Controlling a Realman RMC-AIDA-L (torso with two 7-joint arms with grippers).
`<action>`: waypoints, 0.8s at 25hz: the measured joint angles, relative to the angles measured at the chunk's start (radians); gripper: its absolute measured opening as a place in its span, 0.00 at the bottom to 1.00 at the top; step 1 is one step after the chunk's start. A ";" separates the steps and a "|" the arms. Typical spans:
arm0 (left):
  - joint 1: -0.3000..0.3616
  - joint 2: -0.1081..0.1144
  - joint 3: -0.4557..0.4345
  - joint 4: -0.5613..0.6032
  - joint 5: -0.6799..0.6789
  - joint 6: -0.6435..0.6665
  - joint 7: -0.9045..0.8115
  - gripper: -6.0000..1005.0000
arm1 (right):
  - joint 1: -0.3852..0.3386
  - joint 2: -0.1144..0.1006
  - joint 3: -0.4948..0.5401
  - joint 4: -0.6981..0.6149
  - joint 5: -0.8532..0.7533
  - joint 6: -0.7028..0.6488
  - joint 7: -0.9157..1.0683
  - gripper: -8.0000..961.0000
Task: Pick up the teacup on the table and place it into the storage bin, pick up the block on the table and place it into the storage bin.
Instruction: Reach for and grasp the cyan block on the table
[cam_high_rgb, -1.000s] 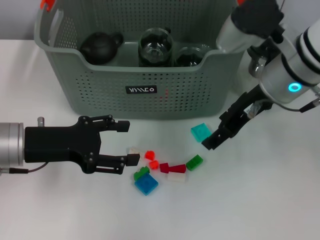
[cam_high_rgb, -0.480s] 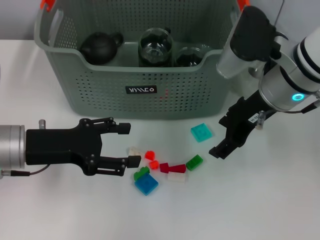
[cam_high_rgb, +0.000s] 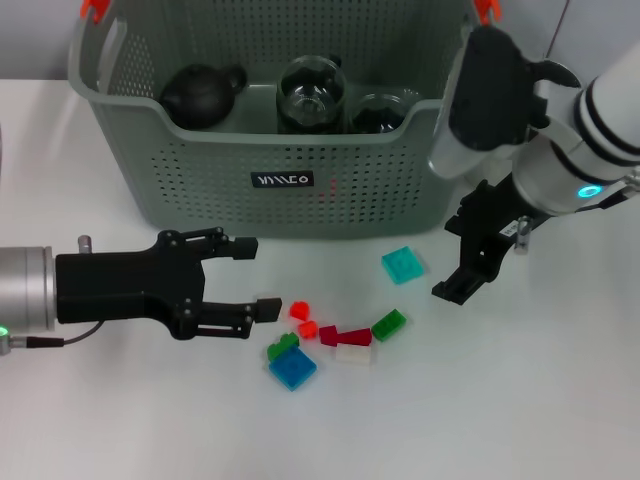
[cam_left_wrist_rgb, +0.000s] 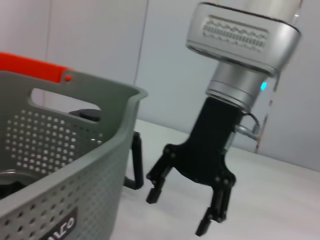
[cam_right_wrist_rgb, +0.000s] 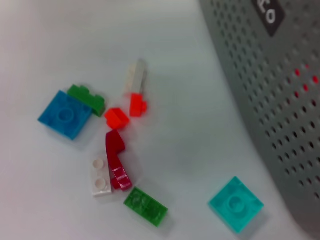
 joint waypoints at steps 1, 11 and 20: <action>0.000 -0.001 -0.002 -0.003 -0.001 -0.006 0.000 0.86 | 0.003 0.000 -0.015 0.007 0.000 0.006 -0.005 0.97; -0.007 -0.008 -0.057 -0.007 -0.005 -0.001 -0.006 0.86 | 0.044 0.002 -0.126 0.062 -0.055 0.066 -0.065 0.97; -0.009 -0.019 -0.076 -0.006 -0.014 0.002 -0.008 0.86 | 0.067 0.006 -0.187 0.086 -0.060 0.111 -0.091 0.97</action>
